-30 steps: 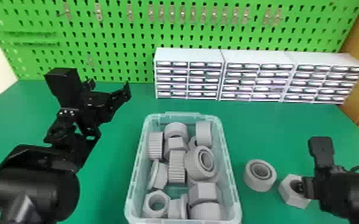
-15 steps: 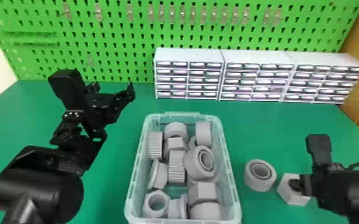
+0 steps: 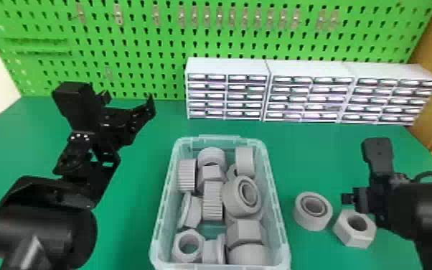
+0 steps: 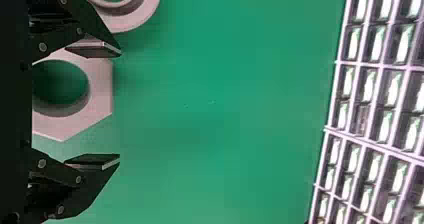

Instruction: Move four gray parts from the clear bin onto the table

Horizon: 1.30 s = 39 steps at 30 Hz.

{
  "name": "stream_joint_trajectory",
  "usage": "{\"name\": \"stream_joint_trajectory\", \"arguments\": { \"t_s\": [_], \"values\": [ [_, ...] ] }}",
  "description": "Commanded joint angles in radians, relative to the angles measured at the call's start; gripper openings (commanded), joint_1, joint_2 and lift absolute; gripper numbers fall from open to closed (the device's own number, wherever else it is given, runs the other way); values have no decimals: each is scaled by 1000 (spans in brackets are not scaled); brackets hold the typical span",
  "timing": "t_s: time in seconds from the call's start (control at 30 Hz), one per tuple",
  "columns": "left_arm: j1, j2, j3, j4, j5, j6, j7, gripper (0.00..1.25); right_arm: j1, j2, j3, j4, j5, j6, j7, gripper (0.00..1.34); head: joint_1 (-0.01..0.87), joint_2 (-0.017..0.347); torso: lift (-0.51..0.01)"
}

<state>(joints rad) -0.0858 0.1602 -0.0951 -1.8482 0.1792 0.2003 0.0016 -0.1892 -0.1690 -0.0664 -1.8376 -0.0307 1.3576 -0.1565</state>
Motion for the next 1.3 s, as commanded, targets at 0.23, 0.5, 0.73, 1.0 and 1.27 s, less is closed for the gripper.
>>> {"name": "stream_joint_trajectory", "arguments": {
  "t_s": [0.23, 0.5, 0.73, 1.0, 1.27],
  "values": [
    [12, -18, 34, 4, -29, -7, -2, 1009, -95, -1, 91, -80, -12, 60, 0, 833, 678, 34, -50],
    [17, -18, 35, 7, -35, -5, -2, 1009, -138, 3, 157, -114, -186, 63, 0, 833, 678, 34, -50],
    [15, -18, 28, 10, -58, 5, -2, 1009, -150, 11, 263, -107, -253, 60, 0, 833, 678, 34, -50],
    [11, -18, 26, 10, -60, 24, 0, 1009, -173, 8, 289, -107, -373, 181, 0, 833, 678, 34, -50],
    [20, -16, 31, 9, -60, 27, 0, 1009, -141, 5, 211, -189, -469, 215, -2, 833, 678, 34, -50]
  ]
}}
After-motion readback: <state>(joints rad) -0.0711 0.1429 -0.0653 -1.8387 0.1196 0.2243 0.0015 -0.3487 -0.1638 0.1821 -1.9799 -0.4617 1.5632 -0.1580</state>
